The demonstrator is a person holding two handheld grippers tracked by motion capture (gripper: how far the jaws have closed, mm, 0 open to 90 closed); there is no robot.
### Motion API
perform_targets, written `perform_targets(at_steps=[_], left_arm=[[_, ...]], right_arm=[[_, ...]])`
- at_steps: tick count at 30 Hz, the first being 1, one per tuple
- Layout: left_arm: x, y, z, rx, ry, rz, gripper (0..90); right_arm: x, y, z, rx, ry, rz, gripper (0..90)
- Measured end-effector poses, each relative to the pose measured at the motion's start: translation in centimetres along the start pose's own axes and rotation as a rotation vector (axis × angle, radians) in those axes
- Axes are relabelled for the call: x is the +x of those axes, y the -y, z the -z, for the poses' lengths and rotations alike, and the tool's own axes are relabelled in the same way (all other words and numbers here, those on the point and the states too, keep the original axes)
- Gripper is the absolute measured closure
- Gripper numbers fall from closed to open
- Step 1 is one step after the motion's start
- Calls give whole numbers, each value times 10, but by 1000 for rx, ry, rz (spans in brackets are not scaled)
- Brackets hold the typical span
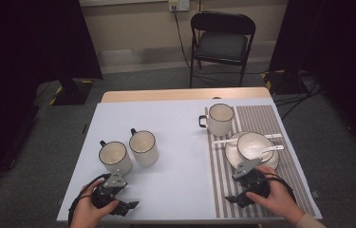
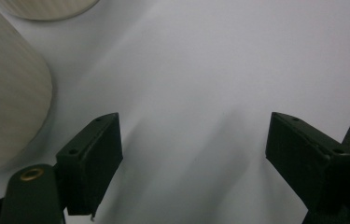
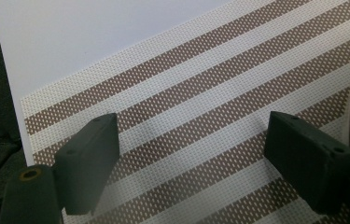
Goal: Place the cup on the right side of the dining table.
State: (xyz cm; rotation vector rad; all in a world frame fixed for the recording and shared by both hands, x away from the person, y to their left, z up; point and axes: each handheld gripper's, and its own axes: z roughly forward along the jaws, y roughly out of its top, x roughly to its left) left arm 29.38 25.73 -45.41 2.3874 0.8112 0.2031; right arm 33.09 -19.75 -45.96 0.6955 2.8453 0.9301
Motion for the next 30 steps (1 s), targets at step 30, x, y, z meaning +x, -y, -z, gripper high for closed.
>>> perform_targets(at_steps=[30], left_arm=[[3,29,-2,-113,-4,-48,150]], right_arm=[[5,29,-3,-201,35,49,170]])
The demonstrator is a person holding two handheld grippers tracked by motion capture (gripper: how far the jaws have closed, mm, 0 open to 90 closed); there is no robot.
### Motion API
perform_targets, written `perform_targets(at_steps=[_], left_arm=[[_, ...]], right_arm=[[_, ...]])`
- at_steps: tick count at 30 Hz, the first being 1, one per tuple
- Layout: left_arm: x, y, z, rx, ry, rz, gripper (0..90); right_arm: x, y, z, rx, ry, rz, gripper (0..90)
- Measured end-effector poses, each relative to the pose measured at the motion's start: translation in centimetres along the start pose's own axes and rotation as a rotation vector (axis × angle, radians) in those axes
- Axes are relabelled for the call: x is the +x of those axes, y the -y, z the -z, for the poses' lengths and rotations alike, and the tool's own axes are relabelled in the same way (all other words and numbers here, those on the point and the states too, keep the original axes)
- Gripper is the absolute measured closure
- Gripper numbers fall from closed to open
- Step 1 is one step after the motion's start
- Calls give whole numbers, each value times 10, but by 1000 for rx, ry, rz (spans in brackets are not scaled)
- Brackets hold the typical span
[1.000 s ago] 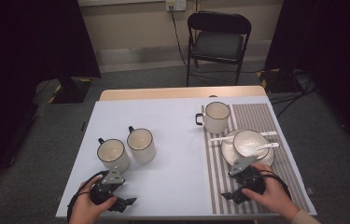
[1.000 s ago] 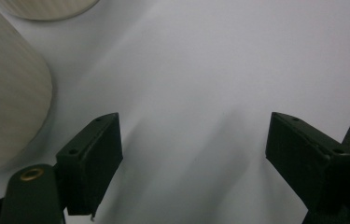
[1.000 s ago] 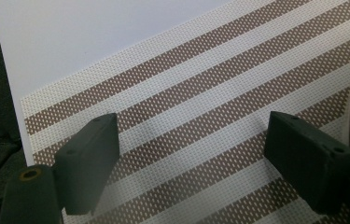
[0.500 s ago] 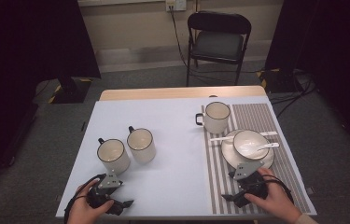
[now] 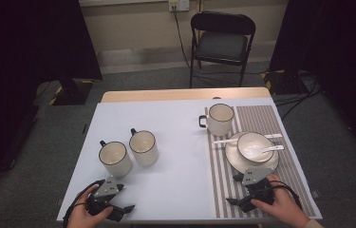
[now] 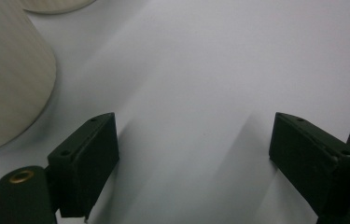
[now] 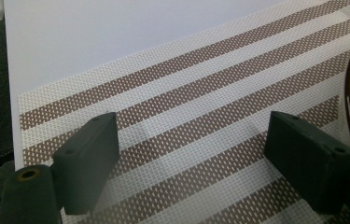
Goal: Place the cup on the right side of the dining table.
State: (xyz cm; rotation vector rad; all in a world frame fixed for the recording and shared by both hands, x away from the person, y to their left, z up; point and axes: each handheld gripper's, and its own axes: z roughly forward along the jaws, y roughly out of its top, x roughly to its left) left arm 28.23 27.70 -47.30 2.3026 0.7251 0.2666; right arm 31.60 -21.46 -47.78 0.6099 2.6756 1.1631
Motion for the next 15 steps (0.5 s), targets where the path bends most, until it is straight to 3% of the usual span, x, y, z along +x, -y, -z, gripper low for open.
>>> perform_targets(at_steps=[9,15], left_arm=[[0,5,0,-36,5,-8,134],[-1,5,-1,-34,11,-11,109]], right_arm=[[-1,0,0,-1,-5,2,166],[-1,0,0,-1,-5,2,166]])
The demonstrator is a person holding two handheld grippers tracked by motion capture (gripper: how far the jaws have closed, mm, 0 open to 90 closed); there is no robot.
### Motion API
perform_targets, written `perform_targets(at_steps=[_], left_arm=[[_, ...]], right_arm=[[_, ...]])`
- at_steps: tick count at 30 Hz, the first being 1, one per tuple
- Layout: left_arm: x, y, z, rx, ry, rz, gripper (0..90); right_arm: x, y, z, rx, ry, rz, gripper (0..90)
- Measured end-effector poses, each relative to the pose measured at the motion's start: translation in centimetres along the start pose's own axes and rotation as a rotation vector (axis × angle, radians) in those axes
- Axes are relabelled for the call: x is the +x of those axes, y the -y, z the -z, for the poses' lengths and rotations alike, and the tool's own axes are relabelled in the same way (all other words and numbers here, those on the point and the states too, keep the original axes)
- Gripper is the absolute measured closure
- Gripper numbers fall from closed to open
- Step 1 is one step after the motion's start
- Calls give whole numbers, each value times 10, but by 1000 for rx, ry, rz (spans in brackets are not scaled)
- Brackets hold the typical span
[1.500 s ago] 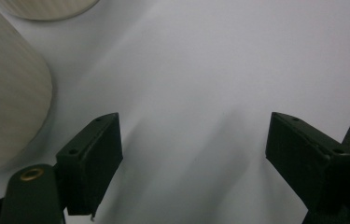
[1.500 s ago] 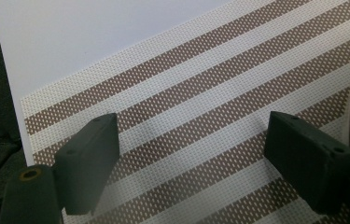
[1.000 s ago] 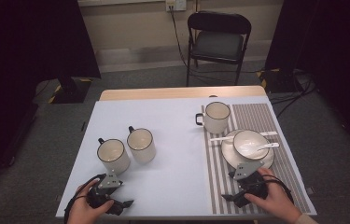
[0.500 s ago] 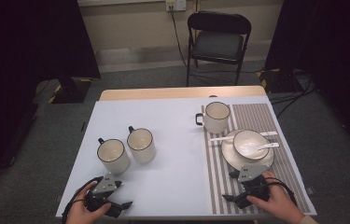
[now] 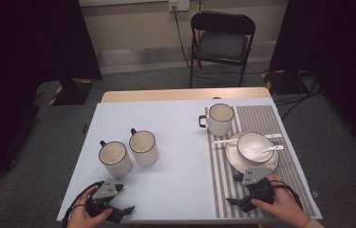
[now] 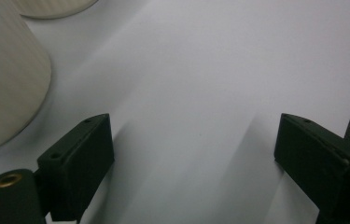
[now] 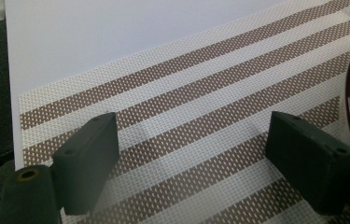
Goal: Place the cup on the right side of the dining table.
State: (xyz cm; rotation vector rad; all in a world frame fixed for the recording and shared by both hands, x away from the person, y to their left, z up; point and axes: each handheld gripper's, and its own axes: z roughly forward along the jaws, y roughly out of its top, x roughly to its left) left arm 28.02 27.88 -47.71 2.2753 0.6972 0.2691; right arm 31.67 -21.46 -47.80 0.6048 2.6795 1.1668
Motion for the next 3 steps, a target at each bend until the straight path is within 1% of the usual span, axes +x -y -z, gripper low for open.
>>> perform_targets(at_steps=[3], left_arm=[[0,-1,-1,7,7,-8,87]], right_arm=[[0,0,0,-1,0,0,166]])
